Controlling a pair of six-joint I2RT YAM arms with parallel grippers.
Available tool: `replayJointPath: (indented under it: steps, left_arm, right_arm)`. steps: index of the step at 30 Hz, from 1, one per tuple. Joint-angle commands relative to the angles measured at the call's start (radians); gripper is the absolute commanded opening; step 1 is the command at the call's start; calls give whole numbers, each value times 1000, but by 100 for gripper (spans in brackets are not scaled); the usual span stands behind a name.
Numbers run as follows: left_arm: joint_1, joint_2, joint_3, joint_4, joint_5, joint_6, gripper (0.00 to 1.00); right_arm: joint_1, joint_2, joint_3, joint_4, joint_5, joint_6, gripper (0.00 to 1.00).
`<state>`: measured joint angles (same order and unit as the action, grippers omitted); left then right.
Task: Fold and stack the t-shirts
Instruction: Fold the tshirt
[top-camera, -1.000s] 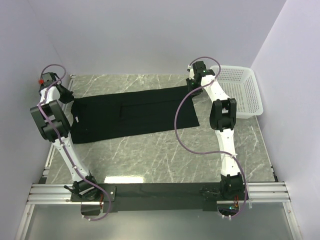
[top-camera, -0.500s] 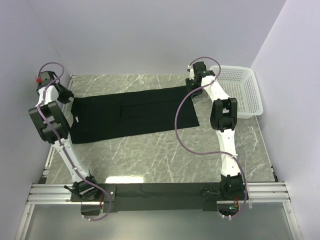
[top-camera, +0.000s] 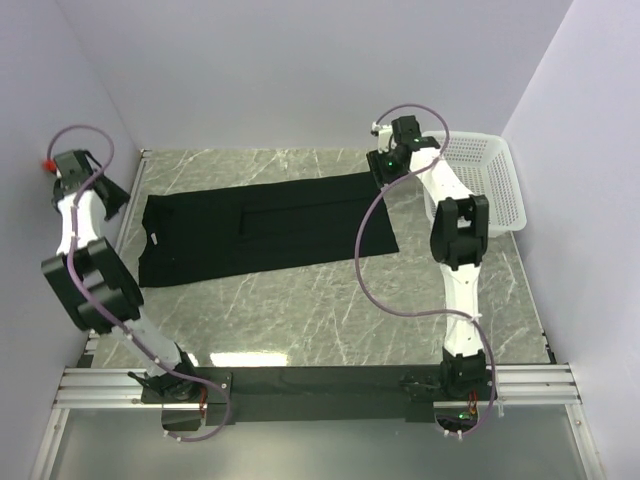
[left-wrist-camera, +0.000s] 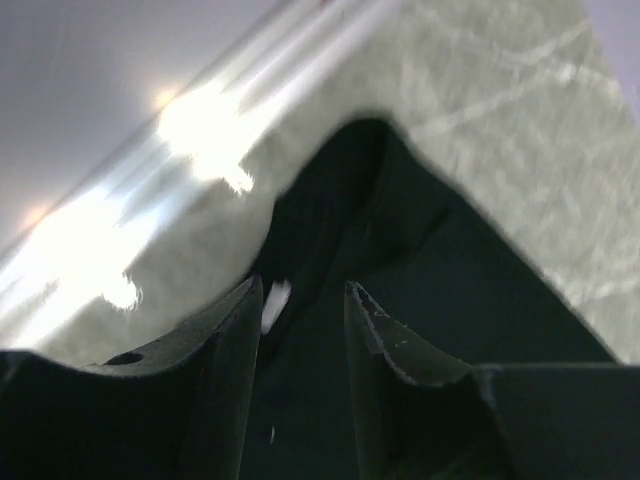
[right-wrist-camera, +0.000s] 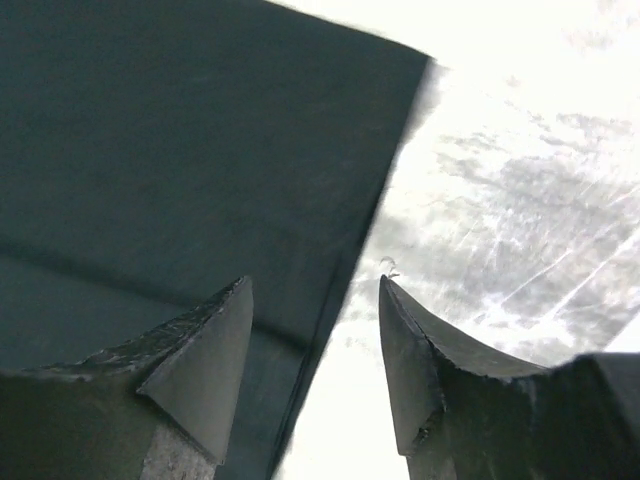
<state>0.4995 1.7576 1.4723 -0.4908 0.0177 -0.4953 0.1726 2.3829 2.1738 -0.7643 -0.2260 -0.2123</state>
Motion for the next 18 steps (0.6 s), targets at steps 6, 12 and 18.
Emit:
replayJointPath:
  steps: [6,12,18]
  left_arm:
    - [22,-403,-423,35,65,-176,53]
    - [53,-608,-618,78,122,-307,80]
    - [76,-655,-645,-5,136,-321,83]
  right_arm:
    - [5,-373,-348,-4,-392,-756,64]
    - [1,-598,-731,-204,-409,-1459,64]
    - [7,-649,-876,-178,-311,-1483,63]
